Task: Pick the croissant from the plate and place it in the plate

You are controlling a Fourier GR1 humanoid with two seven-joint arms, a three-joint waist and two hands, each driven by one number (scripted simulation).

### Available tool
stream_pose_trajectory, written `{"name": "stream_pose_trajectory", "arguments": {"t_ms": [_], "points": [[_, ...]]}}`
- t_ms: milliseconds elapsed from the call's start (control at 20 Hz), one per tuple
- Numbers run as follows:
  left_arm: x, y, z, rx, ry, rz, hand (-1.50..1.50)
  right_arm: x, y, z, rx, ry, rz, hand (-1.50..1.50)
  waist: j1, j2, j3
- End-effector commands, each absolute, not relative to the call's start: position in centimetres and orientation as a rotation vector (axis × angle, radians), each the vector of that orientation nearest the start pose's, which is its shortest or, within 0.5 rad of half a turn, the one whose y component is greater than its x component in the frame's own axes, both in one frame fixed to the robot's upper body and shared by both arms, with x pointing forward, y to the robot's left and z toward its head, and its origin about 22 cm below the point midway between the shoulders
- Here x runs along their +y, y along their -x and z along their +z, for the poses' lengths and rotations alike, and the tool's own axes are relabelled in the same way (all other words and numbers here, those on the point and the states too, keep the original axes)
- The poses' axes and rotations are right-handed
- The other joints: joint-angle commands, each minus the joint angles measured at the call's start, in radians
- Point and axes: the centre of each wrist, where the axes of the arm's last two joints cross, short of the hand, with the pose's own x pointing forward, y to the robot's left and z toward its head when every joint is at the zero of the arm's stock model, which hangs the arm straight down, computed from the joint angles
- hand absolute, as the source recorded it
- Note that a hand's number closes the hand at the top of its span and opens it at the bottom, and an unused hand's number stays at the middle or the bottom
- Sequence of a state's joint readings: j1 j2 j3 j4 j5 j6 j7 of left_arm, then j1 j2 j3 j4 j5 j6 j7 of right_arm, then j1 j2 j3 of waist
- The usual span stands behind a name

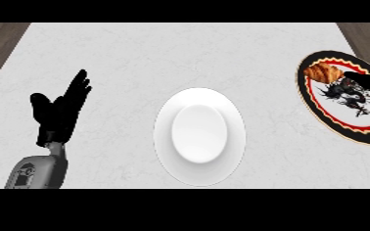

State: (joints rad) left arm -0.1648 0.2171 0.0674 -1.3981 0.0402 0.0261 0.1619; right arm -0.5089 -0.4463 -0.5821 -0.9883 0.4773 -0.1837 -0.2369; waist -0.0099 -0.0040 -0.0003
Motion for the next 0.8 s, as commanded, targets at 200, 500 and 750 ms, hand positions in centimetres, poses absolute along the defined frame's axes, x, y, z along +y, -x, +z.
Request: {"name": "stream_pose_trajectory", "arguments": {"t_ms": [200,500,750], "points": [[30.3,-26.9,1.1,-1.396,-0.180,-0.069,0.00,-45.8,-30.8,11.0,-1.632,0.694,-0.181,-1.50,0.000,-0.001,0.000],[29.0,-28.9,2.0,-1.417,-0.178,-0.090,0.00,-48.3,-26.2,8.8,-1.676,0.645,-0.210,-1.50,0.003,0.003,0.000],[29.1,-28.7,2.7,-1.402,-0.167,-0.074,0.00,-50.2,-24.6,8.3,-1.689,0.680,-0.204,-1.50,0.008,0.004,0.000]]}}
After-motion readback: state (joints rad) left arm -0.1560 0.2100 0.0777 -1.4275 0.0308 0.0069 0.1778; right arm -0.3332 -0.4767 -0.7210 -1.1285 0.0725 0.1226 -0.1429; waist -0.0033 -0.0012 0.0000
